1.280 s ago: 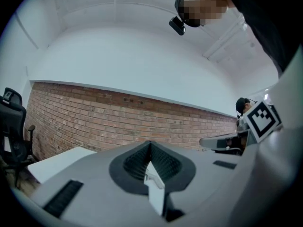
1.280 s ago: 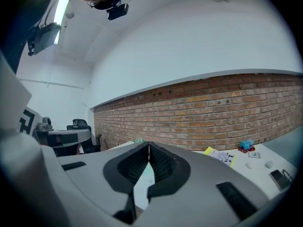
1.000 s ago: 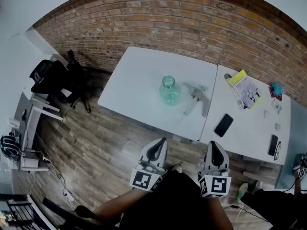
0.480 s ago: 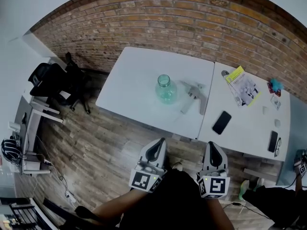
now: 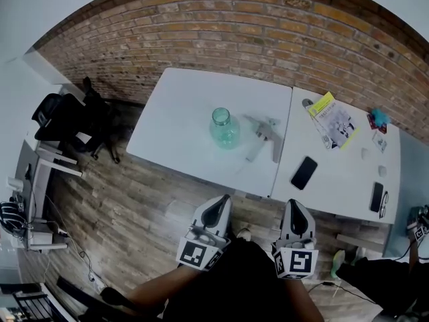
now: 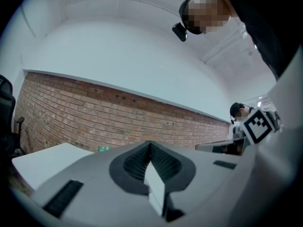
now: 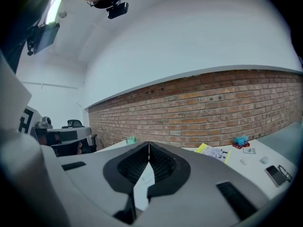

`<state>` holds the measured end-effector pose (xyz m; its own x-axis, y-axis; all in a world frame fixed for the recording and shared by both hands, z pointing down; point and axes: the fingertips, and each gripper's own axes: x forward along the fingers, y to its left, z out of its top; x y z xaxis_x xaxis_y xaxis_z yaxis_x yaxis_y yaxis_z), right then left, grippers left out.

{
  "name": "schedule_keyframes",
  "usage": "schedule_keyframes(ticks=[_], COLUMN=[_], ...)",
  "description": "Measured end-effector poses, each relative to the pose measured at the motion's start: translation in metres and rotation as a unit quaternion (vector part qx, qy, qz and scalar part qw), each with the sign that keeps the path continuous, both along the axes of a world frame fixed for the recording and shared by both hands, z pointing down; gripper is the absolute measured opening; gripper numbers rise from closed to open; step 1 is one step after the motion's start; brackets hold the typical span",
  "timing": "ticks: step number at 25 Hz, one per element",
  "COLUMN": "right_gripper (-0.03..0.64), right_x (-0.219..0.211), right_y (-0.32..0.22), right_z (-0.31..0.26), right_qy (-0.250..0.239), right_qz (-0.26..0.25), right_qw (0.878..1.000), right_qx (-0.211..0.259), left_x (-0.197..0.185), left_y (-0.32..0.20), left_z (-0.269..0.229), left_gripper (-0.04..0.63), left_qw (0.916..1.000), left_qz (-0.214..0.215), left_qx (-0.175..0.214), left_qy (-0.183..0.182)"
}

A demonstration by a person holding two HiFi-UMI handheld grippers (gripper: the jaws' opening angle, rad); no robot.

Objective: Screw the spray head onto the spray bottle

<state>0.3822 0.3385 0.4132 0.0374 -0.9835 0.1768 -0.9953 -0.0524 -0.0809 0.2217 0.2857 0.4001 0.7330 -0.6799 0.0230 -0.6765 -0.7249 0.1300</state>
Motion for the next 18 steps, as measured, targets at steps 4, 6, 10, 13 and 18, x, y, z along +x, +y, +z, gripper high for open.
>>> schedule_keyframes(ticks=[4, 6, 10, 13, 18], right_gripper=[0.008, 0.008, 0.008, 0.008, 0.008], right_x=[-0.012, -0.012, -0.011, -0.023, -0.033], right_y=[-0.018, -0.026, -0.041, -0.051, -0.074], right_z=[-0.017, -0.019, -0.019, -0.016, -0.033], right_qy=[0.016, 0.028, 0.038, 0.041, 0.058], right_qz=[-0.015, -0.015, -0.008, -0.015, -0.011], right_qw=[0.999, 0.999, 0.999, 0.999, 0.998], right_qx=[0.024, 0.022, 0.014, 0.010, 0.028], left_x=[-0.001, 0.001, 0.001, -0.010, -0.020], left_y=[-0.014, -0.019, -0.035, -0.049, -0.070], left_z=[-0.002, 0.000, 0.001, 0.000, 0.001], left_gripper=[0.002, 0.002, 0.002, 0.002, 0.002], left_qw=[1.0000, 1.0000, 1.0000, 0.9998, 0.9997], left_qz=[-0.003, -0.004, -0.003, -0.008, -0.016], left_qx=[0.006, 0.003, -0.004, -0.003, -0.010], left_qy=[-0.001, -0.001, 0.002, 0.016, 0.016])
